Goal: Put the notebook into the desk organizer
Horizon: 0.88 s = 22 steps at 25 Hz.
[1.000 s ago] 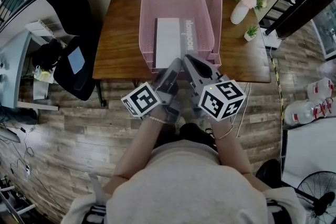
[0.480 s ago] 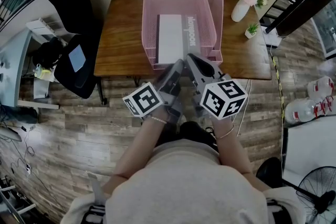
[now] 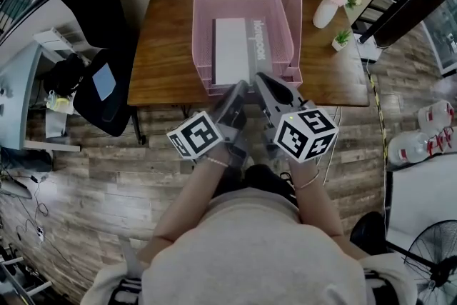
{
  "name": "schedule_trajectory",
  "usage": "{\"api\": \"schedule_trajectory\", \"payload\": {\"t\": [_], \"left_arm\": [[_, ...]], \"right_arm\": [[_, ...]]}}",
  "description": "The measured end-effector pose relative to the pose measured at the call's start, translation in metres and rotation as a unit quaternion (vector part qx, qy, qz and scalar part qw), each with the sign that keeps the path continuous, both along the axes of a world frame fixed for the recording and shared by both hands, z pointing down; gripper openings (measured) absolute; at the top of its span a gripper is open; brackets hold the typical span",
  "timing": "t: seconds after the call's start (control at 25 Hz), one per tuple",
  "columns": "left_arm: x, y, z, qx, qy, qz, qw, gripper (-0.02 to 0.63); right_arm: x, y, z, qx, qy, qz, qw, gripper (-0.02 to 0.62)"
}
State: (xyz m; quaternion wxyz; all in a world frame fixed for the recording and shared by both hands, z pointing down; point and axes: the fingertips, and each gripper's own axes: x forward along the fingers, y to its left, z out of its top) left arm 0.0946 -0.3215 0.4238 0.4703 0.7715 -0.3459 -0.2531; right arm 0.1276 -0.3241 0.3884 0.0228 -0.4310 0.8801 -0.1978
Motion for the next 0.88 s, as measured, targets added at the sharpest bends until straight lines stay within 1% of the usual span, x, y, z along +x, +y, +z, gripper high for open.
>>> {"api": "schedule_trajectory", "payload": {"t": [0.28, 0.44, 0.68, 0.72, 0.88], "left_arm": [[-0.006, -0.017, 0.001, -0.001, 0.013, -0.018, 0.9998, 0.026], [-0.011, -0.029, 0.0, 0.0, 0.012, -0.029, 0.9995, 0.026], [-0.012, -0.041, 0.002, -0.007, 0.009, -0.037, 0.9993, 0.04], [-0.012, -0.042, 0.003, -0.008, 0.008, -0.038, 0.9992, 0.054], [-0.013, -0.047, 0.005, -0.016, 0.014, -0.041, 0.9989, 0.067]], "right_arm": [[0.007, -0.008, 0.002, 0.002, 0.004, 0.007, 1.0, -0.003], [0.013, -0.015, 0.002, 0.003, 0.007, 0.012, 1.0, -0.003], [0.02, -0.023, 0.003, 0.002, 0.006, 0.012, 1.0, -0.003], [0.02, -0.024, 0.003, 0.002, 0.005, 0.011, 1.0, -0.003], [0.02, -0.03, 0.001, 0.005, 0.004, 0.008, 1.0, -0.003]]}}
